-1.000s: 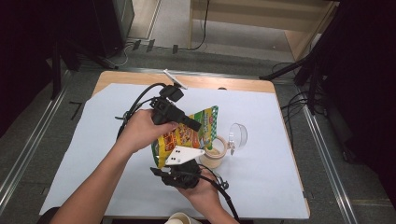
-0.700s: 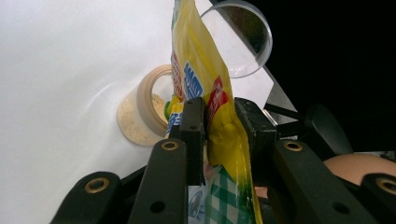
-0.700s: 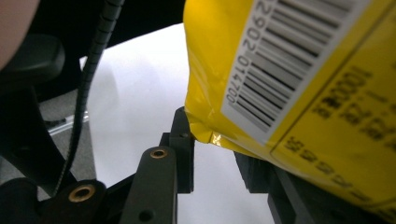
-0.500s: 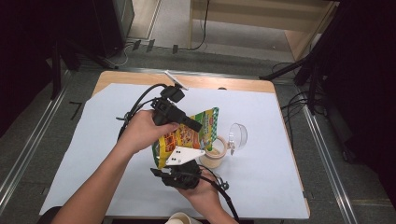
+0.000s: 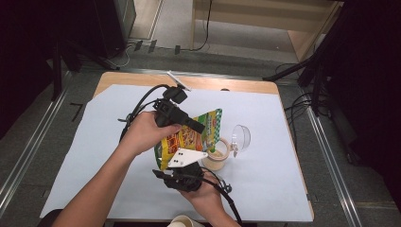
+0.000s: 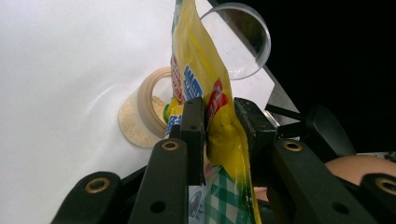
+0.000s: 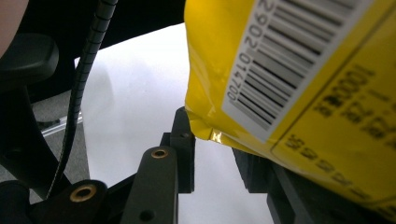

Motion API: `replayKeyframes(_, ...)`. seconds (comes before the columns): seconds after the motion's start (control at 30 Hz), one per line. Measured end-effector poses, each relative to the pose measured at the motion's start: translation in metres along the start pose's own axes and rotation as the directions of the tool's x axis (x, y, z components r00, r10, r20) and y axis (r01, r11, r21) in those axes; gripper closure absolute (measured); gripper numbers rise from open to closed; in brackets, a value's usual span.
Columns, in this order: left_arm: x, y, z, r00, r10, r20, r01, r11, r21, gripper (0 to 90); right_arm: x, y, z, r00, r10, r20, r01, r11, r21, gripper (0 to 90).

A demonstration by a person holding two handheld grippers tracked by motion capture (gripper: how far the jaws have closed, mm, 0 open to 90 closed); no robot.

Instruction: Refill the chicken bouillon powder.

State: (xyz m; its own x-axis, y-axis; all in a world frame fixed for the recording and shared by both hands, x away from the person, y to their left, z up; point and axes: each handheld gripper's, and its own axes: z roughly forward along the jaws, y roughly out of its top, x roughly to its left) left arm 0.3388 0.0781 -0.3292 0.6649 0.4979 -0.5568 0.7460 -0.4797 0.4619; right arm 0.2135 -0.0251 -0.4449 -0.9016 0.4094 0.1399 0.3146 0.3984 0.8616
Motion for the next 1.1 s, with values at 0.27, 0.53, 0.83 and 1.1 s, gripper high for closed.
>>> replayKeyframes(0.27,-0.0006,0.0008,-0.0003,1.0,-0.001,-0.002,0.001,1.0,0.001,75.1,0.0001,0.001,-0.0003,1.0,0.008,0.0,-0.008,1.0,-0.001,72.1)
replayKeyframes(0.53,-0.0009,0.0019,-0.0005,1.0,-0.004,0.001,0.004,1.0,0.003,75.1,0.0012,0.0018,-0.001,0.9999,0.015,0.001,-0.015,1.0,-0.006,72.1)
replayKeyframes(0.83,-0.0039,0.0035,0.0011,1.0,0.009,0.002,-0.009,1.0,0.002,74.9,0.0003,0.0007,0.0001,0.9999,0.001,0.015,-0.001,1.0,0.001,72.4)
replayKeyframes(1.1,-0.0054,0.0014,0.0007,0.9999,0.009,-0.011,-0.009,0.9999,-0.008,75.1,0.001,0.0009,-0.0028,0.9999,-0.004,0.013,0.004,1.0,-0.006,72.7)
